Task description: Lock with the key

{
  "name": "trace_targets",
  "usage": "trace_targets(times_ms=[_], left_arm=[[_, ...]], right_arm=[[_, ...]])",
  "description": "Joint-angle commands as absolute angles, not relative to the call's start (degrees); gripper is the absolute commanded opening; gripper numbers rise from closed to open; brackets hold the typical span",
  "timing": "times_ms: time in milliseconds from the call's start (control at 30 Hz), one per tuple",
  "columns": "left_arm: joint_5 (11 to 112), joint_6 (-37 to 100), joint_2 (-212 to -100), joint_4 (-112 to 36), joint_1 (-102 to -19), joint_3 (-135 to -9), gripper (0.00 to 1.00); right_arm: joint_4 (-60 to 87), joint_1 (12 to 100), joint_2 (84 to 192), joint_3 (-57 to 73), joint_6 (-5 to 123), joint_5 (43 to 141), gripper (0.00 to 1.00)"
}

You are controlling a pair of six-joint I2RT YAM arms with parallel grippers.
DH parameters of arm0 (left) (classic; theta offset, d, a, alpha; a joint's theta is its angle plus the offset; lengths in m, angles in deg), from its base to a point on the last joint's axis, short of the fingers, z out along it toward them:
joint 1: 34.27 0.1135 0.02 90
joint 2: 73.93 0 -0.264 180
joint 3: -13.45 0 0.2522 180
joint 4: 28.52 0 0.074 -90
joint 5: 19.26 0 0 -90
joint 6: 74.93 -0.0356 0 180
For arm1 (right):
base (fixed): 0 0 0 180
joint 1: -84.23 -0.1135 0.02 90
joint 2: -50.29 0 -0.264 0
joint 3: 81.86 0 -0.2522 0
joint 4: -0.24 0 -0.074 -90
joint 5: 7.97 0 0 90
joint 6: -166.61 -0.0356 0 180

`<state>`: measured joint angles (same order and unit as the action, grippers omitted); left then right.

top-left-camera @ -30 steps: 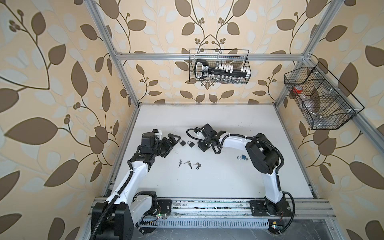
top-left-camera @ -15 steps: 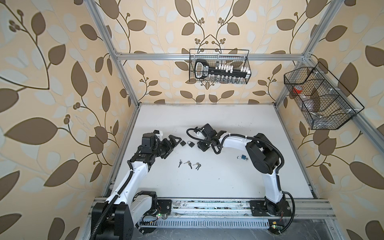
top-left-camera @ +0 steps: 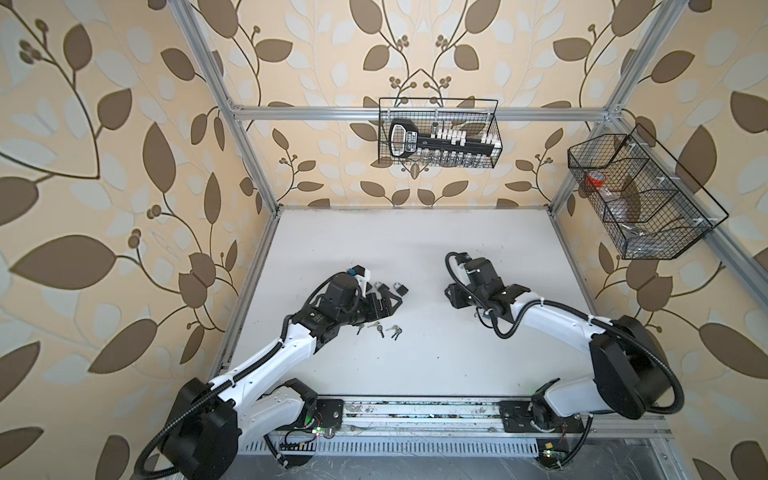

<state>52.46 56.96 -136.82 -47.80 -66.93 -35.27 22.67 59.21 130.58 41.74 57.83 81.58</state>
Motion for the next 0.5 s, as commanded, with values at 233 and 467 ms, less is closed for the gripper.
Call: trace_targets(times_ms=[233,467], left_arm=[[64.97,54.21,-151.29,-40.72,-83.62,-47.2,0.99],[64.36,54.64,-155.66,-39.83,-86.54,-49.79,0.99]], right_arm=[[27.18,75.18,129.42,44.82,54.53,92.95,0.51],[26.77,75.57,135.94,39.2,55.64,89.71,0.52]])
